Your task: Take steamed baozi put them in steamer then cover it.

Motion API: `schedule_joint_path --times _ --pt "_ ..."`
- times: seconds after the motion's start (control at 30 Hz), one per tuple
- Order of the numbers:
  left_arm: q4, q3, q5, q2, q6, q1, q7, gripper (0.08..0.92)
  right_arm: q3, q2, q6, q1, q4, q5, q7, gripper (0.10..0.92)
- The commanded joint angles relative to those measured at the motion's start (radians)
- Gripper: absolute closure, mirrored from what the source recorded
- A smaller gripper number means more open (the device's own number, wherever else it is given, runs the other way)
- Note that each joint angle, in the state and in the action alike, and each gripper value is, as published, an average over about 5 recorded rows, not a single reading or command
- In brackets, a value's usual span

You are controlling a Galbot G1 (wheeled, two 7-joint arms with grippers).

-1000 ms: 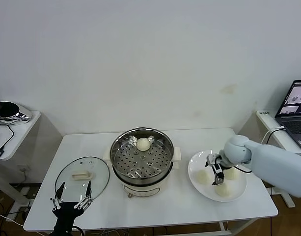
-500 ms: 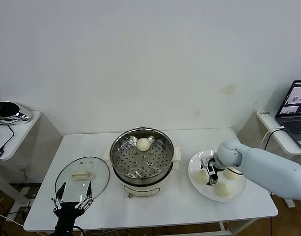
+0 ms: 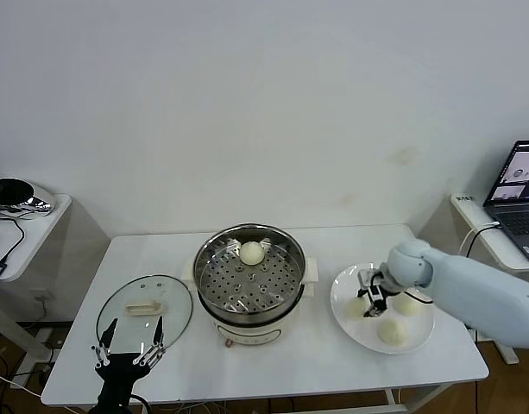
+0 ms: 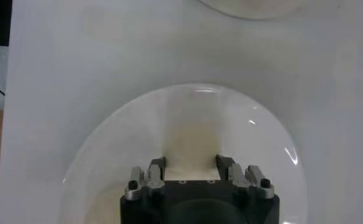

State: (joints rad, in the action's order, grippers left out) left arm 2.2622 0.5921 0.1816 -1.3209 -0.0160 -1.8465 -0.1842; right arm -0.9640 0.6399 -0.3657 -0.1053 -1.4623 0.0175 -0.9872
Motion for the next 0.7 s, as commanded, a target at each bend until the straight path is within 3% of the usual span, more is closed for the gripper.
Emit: schedule_joint_path --times 0.03,0.37,0.7 --pt "0.003 -0.001 0.000 0.001 0.001 0.002 0.000 0.177 -0.117 -0.075 -0.028 -0.335 -0.094 -0.164 -0.032 0.499" --pt "0.005 -0.008 0.005 0.015 0.005 0.015 -0.001 0.177 -0.372 0.086 -0.172 -0.785 -0.213 -0.493 0.032 0.497" --pt "0.001 -0.006 0.006 0.020 0.001 0.022 0.000 0.177 -0.350 0.438 -0.339 -0.667 -0.157 -0.758 0.236 0.482"
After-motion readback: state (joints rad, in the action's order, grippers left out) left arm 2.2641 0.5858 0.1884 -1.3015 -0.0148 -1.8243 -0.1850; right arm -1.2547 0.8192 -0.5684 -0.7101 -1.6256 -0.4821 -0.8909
